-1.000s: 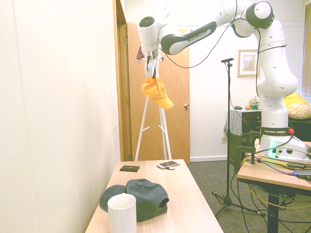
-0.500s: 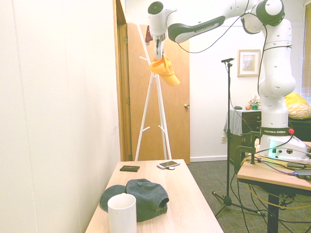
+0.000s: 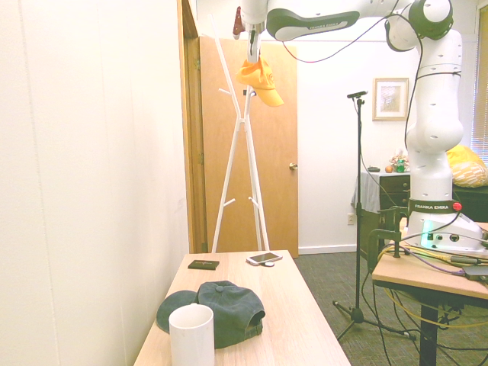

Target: Hang the cap

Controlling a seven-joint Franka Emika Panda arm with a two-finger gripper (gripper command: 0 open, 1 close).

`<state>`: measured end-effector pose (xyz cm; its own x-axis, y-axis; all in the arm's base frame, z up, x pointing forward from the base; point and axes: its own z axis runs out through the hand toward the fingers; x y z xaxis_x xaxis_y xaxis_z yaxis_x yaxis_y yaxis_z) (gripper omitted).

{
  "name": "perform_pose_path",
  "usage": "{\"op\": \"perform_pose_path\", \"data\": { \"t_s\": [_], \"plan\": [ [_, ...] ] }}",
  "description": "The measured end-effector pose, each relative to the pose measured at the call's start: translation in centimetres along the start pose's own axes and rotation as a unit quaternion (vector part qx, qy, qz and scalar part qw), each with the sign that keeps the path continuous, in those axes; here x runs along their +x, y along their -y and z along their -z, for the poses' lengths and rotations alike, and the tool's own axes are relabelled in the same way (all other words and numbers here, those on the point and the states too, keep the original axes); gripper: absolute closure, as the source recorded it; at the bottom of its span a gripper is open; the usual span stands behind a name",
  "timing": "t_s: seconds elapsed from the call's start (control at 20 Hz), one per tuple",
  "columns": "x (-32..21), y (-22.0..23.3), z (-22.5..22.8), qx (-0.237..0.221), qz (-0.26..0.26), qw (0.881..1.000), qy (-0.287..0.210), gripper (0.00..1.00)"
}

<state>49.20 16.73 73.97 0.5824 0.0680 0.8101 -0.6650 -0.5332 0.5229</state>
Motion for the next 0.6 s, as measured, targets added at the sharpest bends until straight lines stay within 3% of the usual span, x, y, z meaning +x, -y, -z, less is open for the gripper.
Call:
{"op": "perform_pose_path", "data": {
  "t_s": [0.6],
  "plan": [
    [-4.6,3.8,-5.5,0.022,0.012,0.998,0.05,1.0]
  ]
}}
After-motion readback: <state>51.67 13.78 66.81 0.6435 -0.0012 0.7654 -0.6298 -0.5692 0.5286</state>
